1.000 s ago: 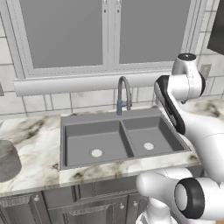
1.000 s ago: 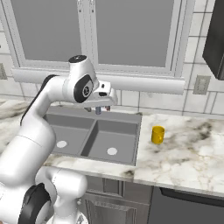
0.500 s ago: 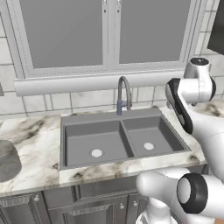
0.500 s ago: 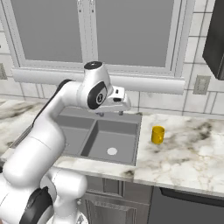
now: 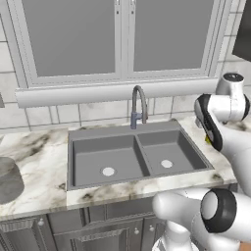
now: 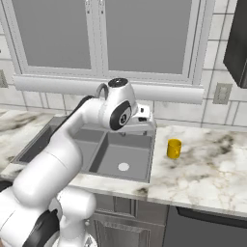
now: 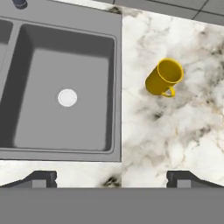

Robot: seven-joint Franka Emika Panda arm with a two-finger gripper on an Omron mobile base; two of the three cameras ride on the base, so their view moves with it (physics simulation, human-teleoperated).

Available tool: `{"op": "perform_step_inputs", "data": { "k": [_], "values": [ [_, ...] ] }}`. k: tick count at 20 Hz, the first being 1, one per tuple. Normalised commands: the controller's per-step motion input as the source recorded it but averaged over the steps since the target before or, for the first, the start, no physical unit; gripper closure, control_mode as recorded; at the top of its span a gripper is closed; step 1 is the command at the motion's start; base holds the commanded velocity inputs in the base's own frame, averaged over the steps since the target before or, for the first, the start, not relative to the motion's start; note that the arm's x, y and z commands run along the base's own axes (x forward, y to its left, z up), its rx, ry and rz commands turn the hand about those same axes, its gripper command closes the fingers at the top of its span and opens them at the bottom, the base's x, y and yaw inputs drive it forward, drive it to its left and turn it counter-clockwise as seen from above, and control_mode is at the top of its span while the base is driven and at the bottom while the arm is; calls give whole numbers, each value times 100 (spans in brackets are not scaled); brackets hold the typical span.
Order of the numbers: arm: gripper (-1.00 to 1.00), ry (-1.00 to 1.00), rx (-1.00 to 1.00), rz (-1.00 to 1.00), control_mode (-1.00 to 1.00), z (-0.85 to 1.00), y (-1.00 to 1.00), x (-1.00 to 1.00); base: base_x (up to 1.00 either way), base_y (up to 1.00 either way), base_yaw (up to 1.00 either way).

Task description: Place the jar in the left basin and the mug in the right basin of the sink.

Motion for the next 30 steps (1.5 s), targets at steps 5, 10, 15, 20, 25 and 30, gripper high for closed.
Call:
{"op": "perform_step_inputs", "data": {
  "k": [5,10,15,20,25,30],
  "values": [
    [-100,0,0,0,-100,-30,-34,0,0,0,0],
    [-100,0,0,0,-100,-25,-35,1,0,0,0],
    [-100,0,2,0,-100,-28,-40,0,0,0,0],
    [-100,0,6,0,-100,-31,-37,5,0,0,0],
    [-100,0,3,0,-100,-27,-28,15,0,0,0],
    [-100,0,0,0,-100,-18,-16,25,0,0,0]
  ]
}}
